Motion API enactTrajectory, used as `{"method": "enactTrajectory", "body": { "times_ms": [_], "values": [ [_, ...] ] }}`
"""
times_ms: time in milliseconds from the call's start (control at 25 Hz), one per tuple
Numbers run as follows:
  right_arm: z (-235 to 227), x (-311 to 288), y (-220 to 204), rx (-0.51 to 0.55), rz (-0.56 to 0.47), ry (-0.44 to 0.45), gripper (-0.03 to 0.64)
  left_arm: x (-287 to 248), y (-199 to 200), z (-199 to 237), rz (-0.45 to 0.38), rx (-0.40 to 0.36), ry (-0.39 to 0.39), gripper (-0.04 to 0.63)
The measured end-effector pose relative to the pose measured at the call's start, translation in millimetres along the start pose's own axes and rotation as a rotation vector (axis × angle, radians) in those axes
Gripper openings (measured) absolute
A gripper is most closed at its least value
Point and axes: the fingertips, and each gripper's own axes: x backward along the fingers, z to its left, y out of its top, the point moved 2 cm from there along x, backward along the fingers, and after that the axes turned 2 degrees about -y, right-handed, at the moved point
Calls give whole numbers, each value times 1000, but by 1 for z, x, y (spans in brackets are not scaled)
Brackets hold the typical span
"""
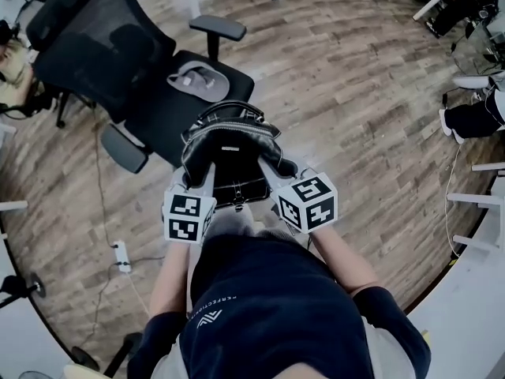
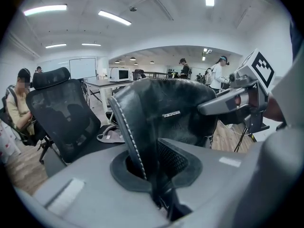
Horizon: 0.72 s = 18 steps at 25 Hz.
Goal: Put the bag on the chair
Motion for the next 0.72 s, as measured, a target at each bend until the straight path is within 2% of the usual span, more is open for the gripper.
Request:
{"method": "enactTrajectory", "body": {
  "times_ms": [720],
  "values": [
    [-17,-130,70,-56,67,-16,28,-73,40,137,58,19,-34,69]
  ]
}}
